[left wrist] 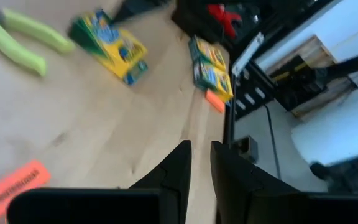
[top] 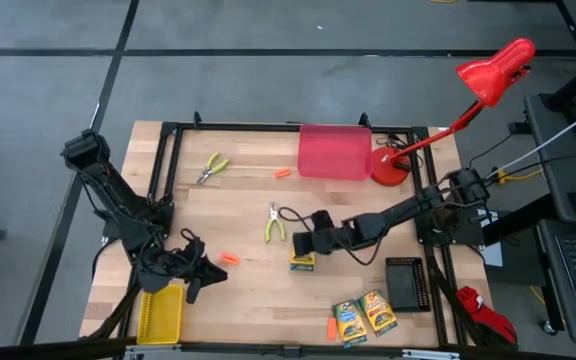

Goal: Pick & Place School Supplies
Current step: Put the yellow crayon box into the red bin

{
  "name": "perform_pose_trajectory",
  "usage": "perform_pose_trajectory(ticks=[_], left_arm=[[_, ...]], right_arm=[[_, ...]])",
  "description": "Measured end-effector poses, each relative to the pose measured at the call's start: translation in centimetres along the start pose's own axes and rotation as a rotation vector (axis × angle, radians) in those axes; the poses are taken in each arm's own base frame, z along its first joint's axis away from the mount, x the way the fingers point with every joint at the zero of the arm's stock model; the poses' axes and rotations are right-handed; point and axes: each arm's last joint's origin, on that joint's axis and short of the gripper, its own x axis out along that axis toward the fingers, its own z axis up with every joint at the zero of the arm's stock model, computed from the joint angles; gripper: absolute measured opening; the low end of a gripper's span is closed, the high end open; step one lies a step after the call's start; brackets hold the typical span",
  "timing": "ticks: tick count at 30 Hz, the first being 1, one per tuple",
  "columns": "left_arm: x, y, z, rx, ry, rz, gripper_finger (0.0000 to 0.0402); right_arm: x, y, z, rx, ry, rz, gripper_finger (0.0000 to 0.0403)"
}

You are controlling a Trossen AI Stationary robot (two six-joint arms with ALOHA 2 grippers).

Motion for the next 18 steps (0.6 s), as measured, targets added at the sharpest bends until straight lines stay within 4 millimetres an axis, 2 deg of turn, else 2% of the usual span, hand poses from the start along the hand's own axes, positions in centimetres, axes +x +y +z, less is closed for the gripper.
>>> perform_pose_trajectory(ticks=[3, 8, 14, 18], left_arm=[[0.5, 0.0, -0.1, -0.022, 0.046, -0.012, 0.0056], [1.0, -0.6, 0.1, -0.046, 0.014, -0.065, 0.0057], [1.7, -1.2, 0.5, -0.058, -0.028, -0.103, 0.0057], [2.1, -2.3, 0.7, -0.029, -0.032, -0.116, 0.0057]], right_arm=[[-0.3, 0.0, 1.3, -0.022, -0.018, -0.023, 0.0000], [-1.0, -1.1, 3.2, -0.082, -0.013, -0.152, 0.0000], [-0.9, -1.8, 4.3, -0.125, 0.030, -0.202, 0.0000], [-0.6, -2.0, 5.1, -0.134, 0.014, -0.216, 0.0000]])
